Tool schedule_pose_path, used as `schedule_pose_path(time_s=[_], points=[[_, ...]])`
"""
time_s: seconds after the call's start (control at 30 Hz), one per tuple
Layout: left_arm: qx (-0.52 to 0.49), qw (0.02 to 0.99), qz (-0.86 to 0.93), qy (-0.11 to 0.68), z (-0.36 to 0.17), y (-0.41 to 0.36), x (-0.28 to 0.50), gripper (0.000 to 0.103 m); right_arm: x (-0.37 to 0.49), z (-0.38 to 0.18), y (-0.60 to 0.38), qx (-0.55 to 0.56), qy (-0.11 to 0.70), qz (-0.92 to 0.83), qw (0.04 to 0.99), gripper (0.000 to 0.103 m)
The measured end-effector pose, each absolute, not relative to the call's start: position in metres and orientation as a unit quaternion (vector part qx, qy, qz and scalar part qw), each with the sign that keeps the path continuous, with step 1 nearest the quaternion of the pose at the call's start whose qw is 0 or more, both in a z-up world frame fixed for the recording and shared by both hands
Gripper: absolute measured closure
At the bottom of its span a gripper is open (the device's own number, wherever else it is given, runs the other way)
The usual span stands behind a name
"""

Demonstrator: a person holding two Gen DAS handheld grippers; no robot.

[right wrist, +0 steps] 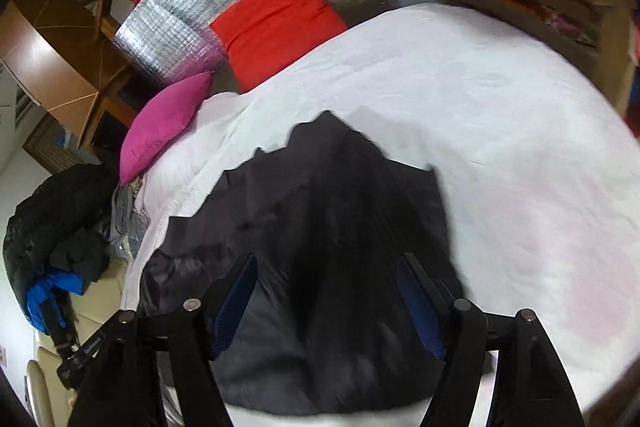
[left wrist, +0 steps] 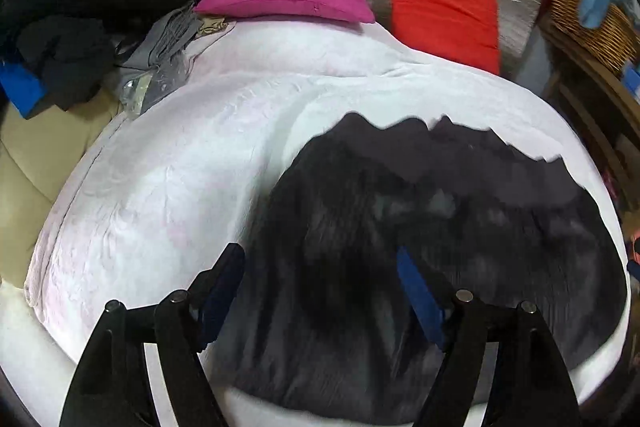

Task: Fold large clothes
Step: 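Grasp the ribbed hem edge again with both grippers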

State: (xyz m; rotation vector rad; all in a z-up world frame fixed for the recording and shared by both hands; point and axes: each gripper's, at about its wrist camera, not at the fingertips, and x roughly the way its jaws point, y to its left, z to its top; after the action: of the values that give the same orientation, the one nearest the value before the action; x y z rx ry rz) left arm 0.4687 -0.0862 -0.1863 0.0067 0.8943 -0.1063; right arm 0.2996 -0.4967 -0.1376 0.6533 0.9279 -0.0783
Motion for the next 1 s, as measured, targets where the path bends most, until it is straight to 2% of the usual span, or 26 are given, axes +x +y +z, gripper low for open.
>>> schedule_pose_path(time_s=[0.27, 0.6, 0.67, 0.7, 0.73, 0.77, 0.83, 1.0], points=[[0.051, 0.895, -0.069, 0.439, -0.189, -0.139, 0.524, 0.024, 0.389, -0.148, -0.429, 0.202, 0.465, 0.015, 0.862, 0.028], [0.118, 0.882, -0.092, 0.447, -0.221, -0.170, 0.564, 0.025, 0.444, -0.203, -0.389, 0.098, 0.529, 0.024, 0.843, 0.028], [0.111, 0.883, -0.097, 0.446, -0.223, -0.170, 0.568, 0.043, 0.445, -0.205, -0.388, 0.084, 0.527, 0.023, 0.845, 0.033], [0.111, 0.880, -0.101, 0.451, -0.225, -0.172, 0.570, 0.062, 0.446, -0.207, -0.387, 0.077, 0.527, 0.018, 0.846, 0.044], [0.111, 0.876, -0.108, 0.458, -0.229, -0.174, 0.572, 0.069, 0.449, -0.208, -0.388, 0.073, 0.529, 0.014, 0.846, 0.056], [0.113, 0.875, -0.111, 0.458, -0.232, -0.177, 0.573, 0.073, 0.450, -0.210, -0.389, 0.070, 0.530, 0.007, 0.845, 0.062], [0.122, 0.876, -0.111, 0.454, -0.236, -0.181, 0.571, 0.088, 0.451, -0.211, -0.393, 0.073, 0.529, 0.004, 0.846, 0.071], [0.112, 0.886, -0.113, 0.435, -0.232, -0.180, 0.569, 0.095, 0.451, -0.204, -0.390, 0.067, 0.513, 0.004, 0.856, 0.085]])
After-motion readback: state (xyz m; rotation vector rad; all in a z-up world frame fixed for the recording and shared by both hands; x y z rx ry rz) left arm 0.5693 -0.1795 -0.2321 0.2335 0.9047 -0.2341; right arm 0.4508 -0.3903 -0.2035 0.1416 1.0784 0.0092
